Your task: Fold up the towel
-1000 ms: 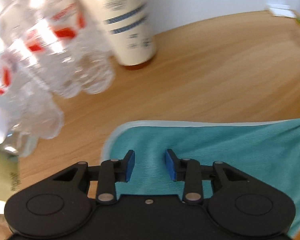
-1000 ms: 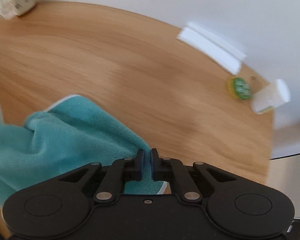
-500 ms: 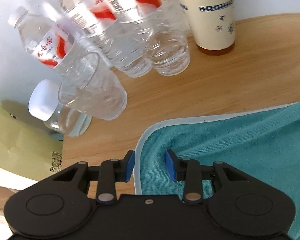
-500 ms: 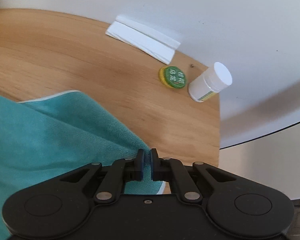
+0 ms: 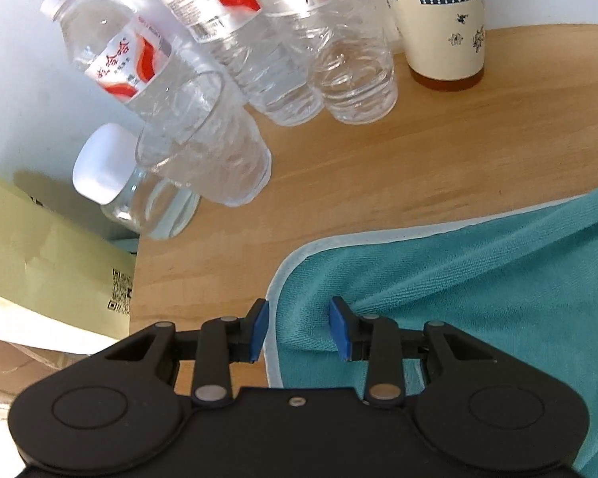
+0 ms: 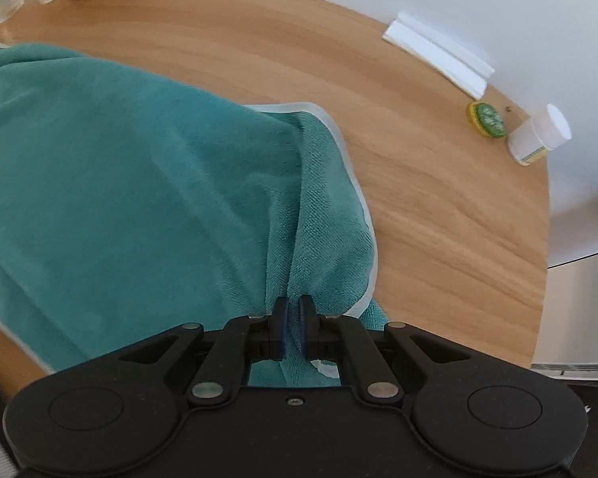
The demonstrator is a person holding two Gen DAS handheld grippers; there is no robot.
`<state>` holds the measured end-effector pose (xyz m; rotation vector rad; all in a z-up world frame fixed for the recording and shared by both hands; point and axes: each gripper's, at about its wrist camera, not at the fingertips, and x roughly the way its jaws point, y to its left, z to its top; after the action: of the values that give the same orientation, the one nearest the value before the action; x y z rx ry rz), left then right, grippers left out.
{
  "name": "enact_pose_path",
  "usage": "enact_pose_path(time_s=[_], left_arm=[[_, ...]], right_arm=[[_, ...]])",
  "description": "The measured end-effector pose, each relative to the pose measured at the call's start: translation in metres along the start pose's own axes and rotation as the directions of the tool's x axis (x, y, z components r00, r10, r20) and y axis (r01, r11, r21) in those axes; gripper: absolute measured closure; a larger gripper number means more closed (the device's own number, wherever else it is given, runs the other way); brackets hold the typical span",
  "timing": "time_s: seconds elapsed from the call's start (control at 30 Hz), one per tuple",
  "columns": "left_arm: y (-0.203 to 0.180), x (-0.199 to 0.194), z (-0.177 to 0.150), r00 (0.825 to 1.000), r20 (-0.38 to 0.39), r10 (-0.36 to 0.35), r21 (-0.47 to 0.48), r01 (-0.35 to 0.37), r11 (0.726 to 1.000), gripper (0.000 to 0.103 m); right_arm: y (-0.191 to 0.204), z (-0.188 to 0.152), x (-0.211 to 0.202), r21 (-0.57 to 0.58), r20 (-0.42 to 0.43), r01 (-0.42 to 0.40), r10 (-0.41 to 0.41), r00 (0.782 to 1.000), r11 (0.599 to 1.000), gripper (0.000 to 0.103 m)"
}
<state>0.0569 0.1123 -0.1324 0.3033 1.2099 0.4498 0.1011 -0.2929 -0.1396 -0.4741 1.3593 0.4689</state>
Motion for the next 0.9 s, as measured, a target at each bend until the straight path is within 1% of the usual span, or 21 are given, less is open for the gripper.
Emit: enact_pose_path(time_s=[0.03, 0.1, 0.17, 0.2, 0.23, 0.27, 0.3, 0.37, 0.4, 0.47, 0.53, 0.57, 0.7, 0.77, 0.83, 0.87, 0.9], left_arm=[[0.000, -0.001, -0.002, 1.000, 0.002, 0.000, 0.000, 0.000, 1.000, 0.068], [0.001, -0.001, -0.005, 1.000, 0.007, -0.001, -0.009, 0.001, 1.000, 0.068], [0.002, -0.004, -0.006, 1.000, -0.007, -0.013, -0.023, 0.012, 1.000, 0.068], [0.002, -0.005, -0.006, 1.000, -0.014, -0.021, -0.027, 0.020, 0.999, 0.068], [0.002, -0.005, -0.006, 0.999, -0.018, -0.027, -0.027, 0.026, 0.999, 0.068], [0.003, -0.005, -0.007, 0.999, -0.018, -0.029, -0.025, 0.029, 0.999, 0.068], [0.003, -0.005, -0.007, 0.999, -0.016, -0.032, -0.025, 0.031, 0.999, 0.068], [0.004, -0.005, -0.008, 0.999, -0.018, -0.033, -0.031, 0.033, 0.999, 0.068], [0.004, -0.005, -0.008, 0.999, -0.020, -0.033, -0.035, 0.032, 0.999, 0.068], [0.003, -0.005, -0.009, 0.999, -0.022, -0.030, -0.034, 0.029, 0.999, 0.068], [0.002, -0.006, -0.010, 0.999, -0.022, -0.028, -0.031, 0.027, 0.999, 0.068], [0.003, -0.005, -0.010, 0.999, -0.022, -0.028, -0.034, 0.027, 0.999, 0.068], [0.005, -0.005, -0.012, 0.999, -0.023, -0.036, -0.055, 0.035, 0.998, 0.068], [0.007, -0.005, -0.013, 0.999, -0.022, -0.041, -0.062, 0.040, 0.997, 0.068], [0.008, -0.006, -0.015, 0.999, -0.020, -0.046, -0.073, 0.044, 0.996, 0.068], [0.009, -0.006, -0.016, 0.999, -0.017, -0.047, -0.078, 0.046, 0.996, 0.068], [0.009, -0.006, -0.016, 0.999, -0.015, -0.048, -0.082, 0.047, 0.995, 0.068]], right_arm=[[0.003, -0.001, -0.004, -0.026, 0.008, -0.009, 0.010, 1.000, 1.000, 0.092], [0.005, -0.003, -0.015, -0.062, 0.048, 0.022, -0.019, 0.999, 0.998, 0.086], [-0.004, 0.001, -0.024, -0.034, 0.086, 0.026, -0.023, 0.996, 0.999, 0.075], [-0.011, 0.004, -0.027, -0.014, 0.105, 0.020, -0.018, 0.994, 1.000, 0.074], [-0.022, 0.009, -0.032, 0.022, 0.139, 0.011, -0.014, 0.990, 1.000, 0.071], [-0.034, 0.015, -0.033, 0.052, 0.168, 0.008, -0.017, 0.986, 0.999, 0.064], [-0.040, 0.020, -0.030, 0.063, 0.179, 0.015, -0.026, 0.983, 0.998, 0.062], [-0.057, 0.033, -0.018, 0.091, 0.199, 0.025, -0.043, 0.979, 0.995, 0.061], [-0.064, 0.039, -0.012, 0.116, 0.195, -0.004, -0.019, 0.981, 0.993, 0.061], [-0.075, 0.050, -0.001, 0.170, 0.191, -0.113, 0.079, 0.978, 0.979, 0.061], [-0.076, 0.055, 0.001, 0.188, 0.215, -0.177, 0.136, 0.967, 0.966, 0.061], [-0.076, 0.058, 0.004, 0.192, 0.216, -0.194, 0.152, 0.965, 0.962, 0.061], [-0.067, 0.063, 0.008, 0.156, 0.189, -0.217, 0.186, 0.964, 0.964, 0.061], [-0.064, 0.063, 0.002, 0.136, 0.205, -0.264, 0.234, 0.950, 0.955, 0.061], [-0.061, 0.064, 0.000, 0.130, 0.202, -0.285, 0.256, 0.945, 0.950, 0.061], [-0.061, 0.065, 0.003, 0.130, 0.197, -0.285, 0.257, 0.946, 0.950, 0.063], [-0.065, 0.069, 0.011, 0.132, 0.189, -0.265, 0.238, 0.953, 0.955, 0.063]])
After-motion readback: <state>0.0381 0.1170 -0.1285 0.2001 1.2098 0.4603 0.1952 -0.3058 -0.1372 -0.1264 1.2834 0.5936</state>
